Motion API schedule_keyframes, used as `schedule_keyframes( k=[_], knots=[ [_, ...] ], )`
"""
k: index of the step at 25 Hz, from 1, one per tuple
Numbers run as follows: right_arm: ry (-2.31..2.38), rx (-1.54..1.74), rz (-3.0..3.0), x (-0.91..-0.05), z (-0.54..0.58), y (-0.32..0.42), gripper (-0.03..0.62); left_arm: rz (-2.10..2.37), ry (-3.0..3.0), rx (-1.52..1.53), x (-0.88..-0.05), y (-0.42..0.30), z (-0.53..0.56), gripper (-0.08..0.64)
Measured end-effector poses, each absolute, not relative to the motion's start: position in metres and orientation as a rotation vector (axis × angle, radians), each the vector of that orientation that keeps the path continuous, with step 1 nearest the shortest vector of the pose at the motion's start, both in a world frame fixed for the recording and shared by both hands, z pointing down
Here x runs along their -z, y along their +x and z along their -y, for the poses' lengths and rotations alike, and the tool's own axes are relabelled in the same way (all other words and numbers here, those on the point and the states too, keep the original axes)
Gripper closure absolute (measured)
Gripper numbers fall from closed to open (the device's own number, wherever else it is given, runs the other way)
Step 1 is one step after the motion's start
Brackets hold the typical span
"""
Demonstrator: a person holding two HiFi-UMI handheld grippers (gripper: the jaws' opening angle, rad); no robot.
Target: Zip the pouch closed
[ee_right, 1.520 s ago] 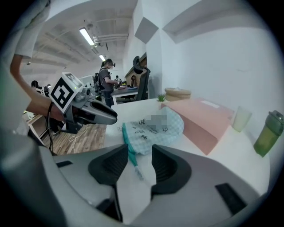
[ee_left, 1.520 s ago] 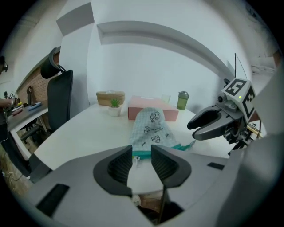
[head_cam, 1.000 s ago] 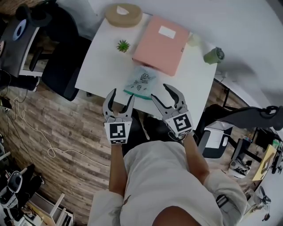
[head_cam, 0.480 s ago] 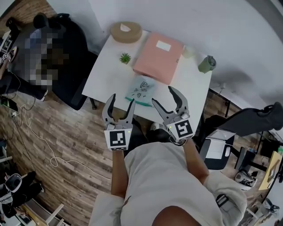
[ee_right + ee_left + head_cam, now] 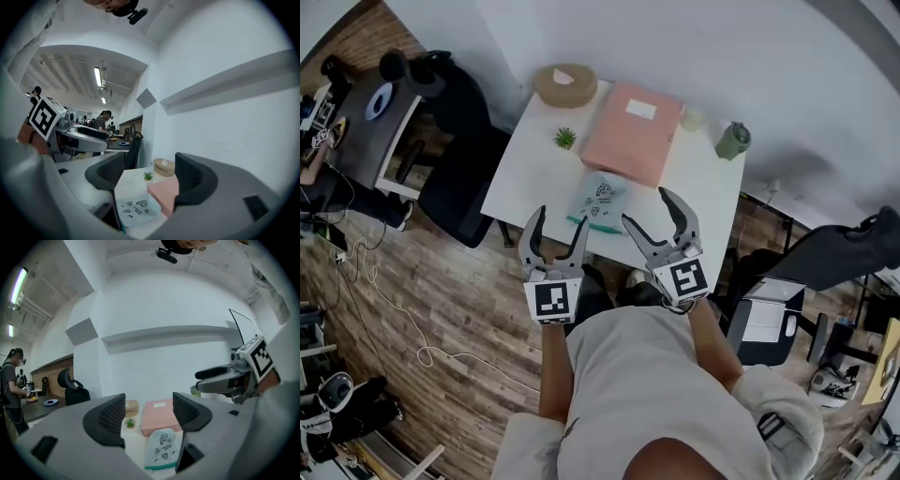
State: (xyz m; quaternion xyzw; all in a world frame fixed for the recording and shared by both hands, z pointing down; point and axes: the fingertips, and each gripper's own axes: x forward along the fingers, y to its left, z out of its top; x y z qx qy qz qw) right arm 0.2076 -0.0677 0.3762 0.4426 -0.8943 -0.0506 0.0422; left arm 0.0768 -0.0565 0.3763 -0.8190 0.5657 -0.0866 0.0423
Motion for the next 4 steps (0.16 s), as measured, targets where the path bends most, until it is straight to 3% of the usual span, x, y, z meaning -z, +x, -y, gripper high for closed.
schedule_keyframes(
  k=[4],
  knots=[
    [1.343,0.185,2.753,-0.3668,0.0688,0.2030,0.262,-1.728,-2.507,0.256,-0.3728,0.0788,0.0597,0.242]
  ],
)
